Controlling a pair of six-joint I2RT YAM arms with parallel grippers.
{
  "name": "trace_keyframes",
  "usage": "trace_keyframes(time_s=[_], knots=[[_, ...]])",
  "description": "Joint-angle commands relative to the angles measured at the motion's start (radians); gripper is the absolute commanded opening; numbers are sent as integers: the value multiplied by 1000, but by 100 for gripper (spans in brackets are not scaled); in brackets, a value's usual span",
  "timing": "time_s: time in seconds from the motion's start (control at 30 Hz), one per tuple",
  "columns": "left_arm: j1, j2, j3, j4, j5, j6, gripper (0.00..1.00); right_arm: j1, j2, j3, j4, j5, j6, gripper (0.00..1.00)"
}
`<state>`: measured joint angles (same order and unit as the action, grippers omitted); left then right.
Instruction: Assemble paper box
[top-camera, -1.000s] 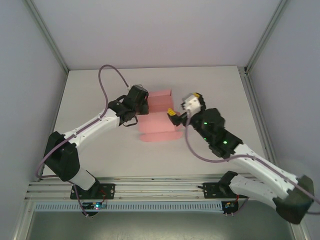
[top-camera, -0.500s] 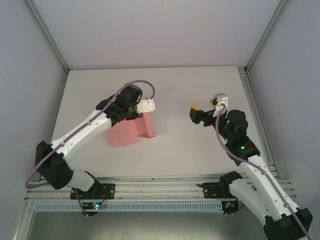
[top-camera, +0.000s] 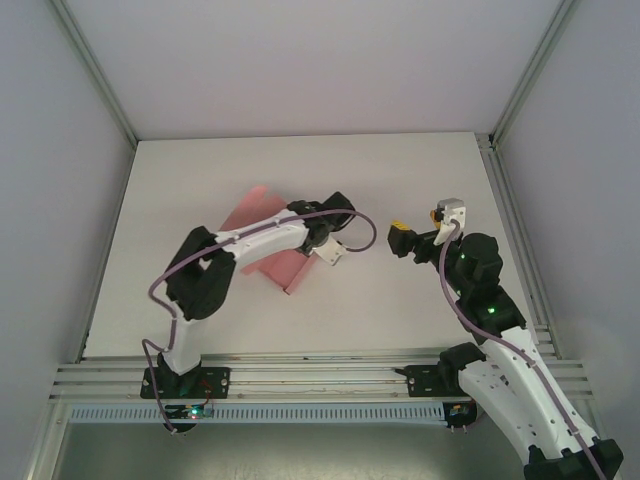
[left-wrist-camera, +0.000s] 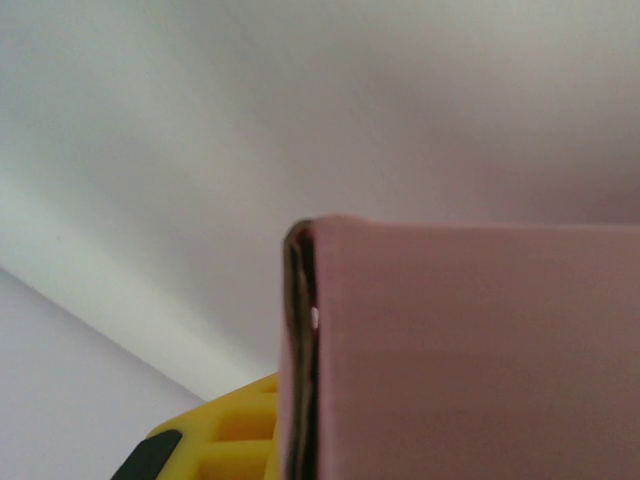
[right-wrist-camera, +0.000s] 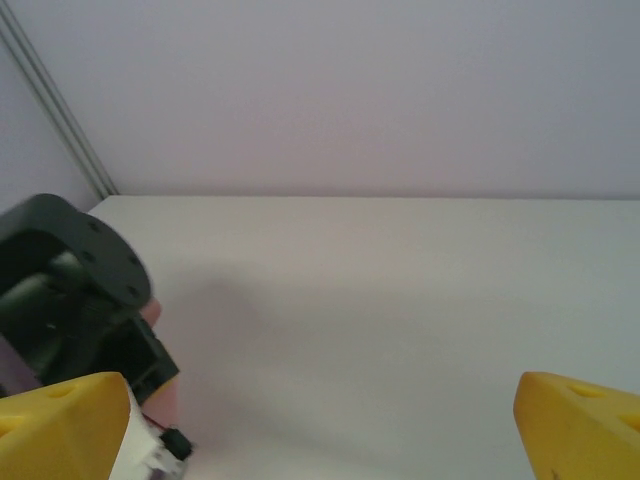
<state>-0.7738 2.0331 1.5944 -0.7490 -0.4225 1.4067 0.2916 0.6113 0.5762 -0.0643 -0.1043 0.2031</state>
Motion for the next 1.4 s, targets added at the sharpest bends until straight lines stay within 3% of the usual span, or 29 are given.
trace_keyframes(time_s=[0.0,0.1,0.13,0.27,0.4,0.57,0.67,0.77,0.83,0.97,1.17,1.37], knots=[[-20,55,124,-120,-45,-29,28,-20,1,-13,-37,28,-8,98],[-29,43,141,-130,7,-47,67,-30,8,-15,-51,39,-7,98],[-32,28,130,-121,29,-45,100,-32,8,-16,-55,54,-4,98],[-50,-65,84,-61,137,-67,100,-49,11,-17,-62,133,37,98],[-45,-185,78,85,258,-231,100,-58,61,5,-57,46,37,98],[15,-301,108,211,309,-672,100,-58,188,38,6,-144,-11,98],[95,-406,14,390,158,-1021,100,-47,311,79,56,-280,-38,98],[213,-493,-56,316,58,-1406,100,21,479,192,6,-353,-177,98],[294,-541,-117,229,47,-1567,100,72,626,326,-109,-399,-342,98],[389,-635,-280,137,-18,-1727,100,89,979,687,-380,-577,-612,98],[513,-806,-518,140,51,-1861,100,97,1462,1312,-866,-700,-995,98],[540,-872,-601,136,112,-1875,100,101,1875,1988,-1407,-803,-1311,93]])
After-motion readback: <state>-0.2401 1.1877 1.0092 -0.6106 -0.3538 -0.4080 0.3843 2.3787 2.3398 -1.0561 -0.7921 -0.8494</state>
